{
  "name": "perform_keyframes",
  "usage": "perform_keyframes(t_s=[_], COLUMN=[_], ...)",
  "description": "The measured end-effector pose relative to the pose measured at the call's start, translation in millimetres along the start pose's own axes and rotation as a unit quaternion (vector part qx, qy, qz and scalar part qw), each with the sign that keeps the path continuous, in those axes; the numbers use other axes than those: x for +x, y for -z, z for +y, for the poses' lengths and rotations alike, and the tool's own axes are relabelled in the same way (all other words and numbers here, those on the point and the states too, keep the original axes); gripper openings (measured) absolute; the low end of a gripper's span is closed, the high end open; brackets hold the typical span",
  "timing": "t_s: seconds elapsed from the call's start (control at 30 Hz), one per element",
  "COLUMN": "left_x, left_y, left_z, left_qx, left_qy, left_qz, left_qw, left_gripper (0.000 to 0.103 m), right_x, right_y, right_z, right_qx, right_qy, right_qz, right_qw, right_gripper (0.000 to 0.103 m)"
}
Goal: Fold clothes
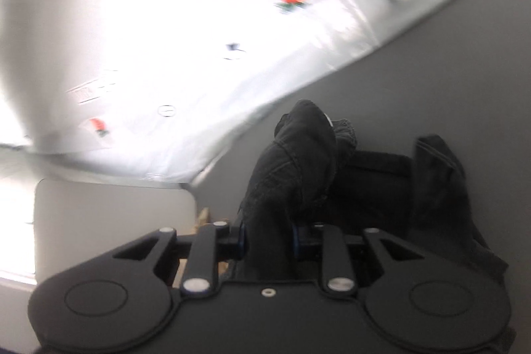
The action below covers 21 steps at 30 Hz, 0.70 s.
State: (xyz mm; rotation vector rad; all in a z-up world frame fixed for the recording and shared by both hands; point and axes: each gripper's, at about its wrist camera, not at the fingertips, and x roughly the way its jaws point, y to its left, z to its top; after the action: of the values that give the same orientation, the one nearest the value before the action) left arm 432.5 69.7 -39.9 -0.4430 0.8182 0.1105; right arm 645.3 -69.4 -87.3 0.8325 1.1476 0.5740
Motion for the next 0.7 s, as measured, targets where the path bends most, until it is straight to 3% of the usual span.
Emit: perform_keyframes(t_s=[0.13,0.27,0.37,0.43,0.53,0.6,0.7], left_x=[-14.6,-13.2,-3.8,-1.4,-8.3,-16.2,-27.7], left_y=[3.0,-3.7,-10.4,-12.1,-14.8,-21.4,-50.4], left_z=[-23.2,-46.7,-64.9,-74.3,-87.6,-93.5,-96.8], left_qx=[0.033,0.029,0.04,0.051,0.101,0.129,0.178], left_qy=[0.002,-0.01,-0.06,-0.103,-0.163,-0.2,-0.256], left_qz=[-0.045,-0.086,-0.111,-0.139,-0.206,-0.272,-0.331], left_qw=[0.9984,0.9958,0.9912,0.9836,0.9597,0.9323,0.8905], left_gripper=[0.1,0.101,0.101,0.101,0.102,0.102,0.102], right_x=[-46.5,-109.5,-165.4,-202.9,-259.5,-282.5,-305.7], right_y=[7.7,21.2,28.7,31.2,27.7,18.8,3.9], right_z=[68.7,126.8,148.4,160.9,183.4,196.5,204.9], right_qx=[-0.072,-0.141,-0.158,-0.166,-0.193,-0.205,-0.194], right_qy=[-0.075,-0.109,-0.135,-0.153,-0.185,-0.182,-0.18], right_qz=[-0.042,-0.082,-0.122,-0.158,-0.232,-0.265,-0.305], right_qw=[0.994,0.981,0.97,0.961,0.935,0.925,0.915], right_gripper=[0.022,0.022,0.022,0.021,0.016,0.015,0.014])
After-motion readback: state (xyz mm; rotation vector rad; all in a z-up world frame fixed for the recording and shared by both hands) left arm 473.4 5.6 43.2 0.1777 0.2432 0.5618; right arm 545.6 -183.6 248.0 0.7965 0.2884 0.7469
